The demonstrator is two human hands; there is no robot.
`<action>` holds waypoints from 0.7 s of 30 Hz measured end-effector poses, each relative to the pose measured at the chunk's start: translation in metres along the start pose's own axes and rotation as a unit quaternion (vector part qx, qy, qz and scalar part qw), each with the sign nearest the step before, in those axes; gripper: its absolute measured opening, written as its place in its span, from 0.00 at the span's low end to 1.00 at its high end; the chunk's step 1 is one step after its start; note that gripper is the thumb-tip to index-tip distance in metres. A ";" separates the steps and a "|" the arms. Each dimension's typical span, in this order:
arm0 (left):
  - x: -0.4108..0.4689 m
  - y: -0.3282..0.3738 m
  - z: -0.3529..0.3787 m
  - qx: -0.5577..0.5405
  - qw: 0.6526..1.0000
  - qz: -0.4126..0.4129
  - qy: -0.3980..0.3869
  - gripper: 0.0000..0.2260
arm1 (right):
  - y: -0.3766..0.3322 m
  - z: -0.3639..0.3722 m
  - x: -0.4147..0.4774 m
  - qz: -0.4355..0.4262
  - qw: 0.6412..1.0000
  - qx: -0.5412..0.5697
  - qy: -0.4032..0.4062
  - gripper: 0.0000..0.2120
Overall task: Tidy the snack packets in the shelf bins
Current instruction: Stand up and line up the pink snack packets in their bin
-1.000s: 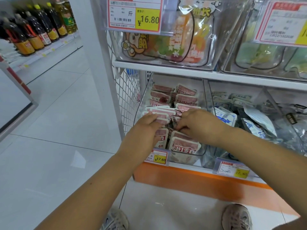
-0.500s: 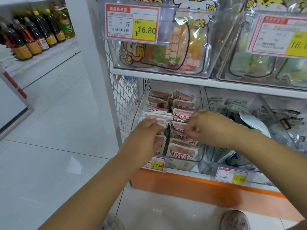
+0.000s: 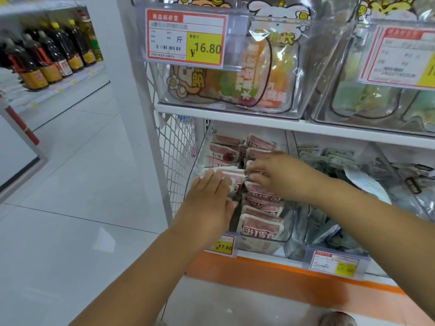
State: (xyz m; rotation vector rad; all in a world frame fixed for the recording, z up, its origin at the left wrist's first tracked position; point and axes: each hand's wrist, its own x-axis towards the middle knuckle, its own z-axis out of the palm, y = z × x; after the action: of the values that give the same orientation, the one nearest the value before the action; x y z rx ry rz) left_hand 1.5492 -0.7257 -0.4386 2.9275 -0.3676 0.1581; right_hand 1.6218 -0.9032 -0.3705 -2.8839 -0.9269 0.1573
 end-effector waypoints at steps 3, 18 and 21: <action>-0.013 0.000 -0.004 -0.014 1.000 0.011 0.017 0.36 | -0.009 0.004 0.028 0.014 1.000 0.022 0.002 0.13; -0.019 -0.006 -0.002 -0.015 0.999 0.021 0.026 0.28 | -0.018 0.030 0.063 0.114 0.986 0.091 0.079 0.08; -0.020 -0.006 0.001 -0.011 0.999 0.021 0.025 0.29 | -0.021 0.029 0.062 0.093 0.991 0.080 0.049 0.09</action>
State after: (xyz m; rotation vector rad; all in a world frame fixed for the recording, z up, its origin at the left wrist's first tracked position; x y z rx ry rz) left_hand 1.5315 -0.7156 -0.4429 2.8904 -0.4193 0.2318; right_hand 1.6565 -0.8478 -0.4002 -2.7953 -0.5980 0.0991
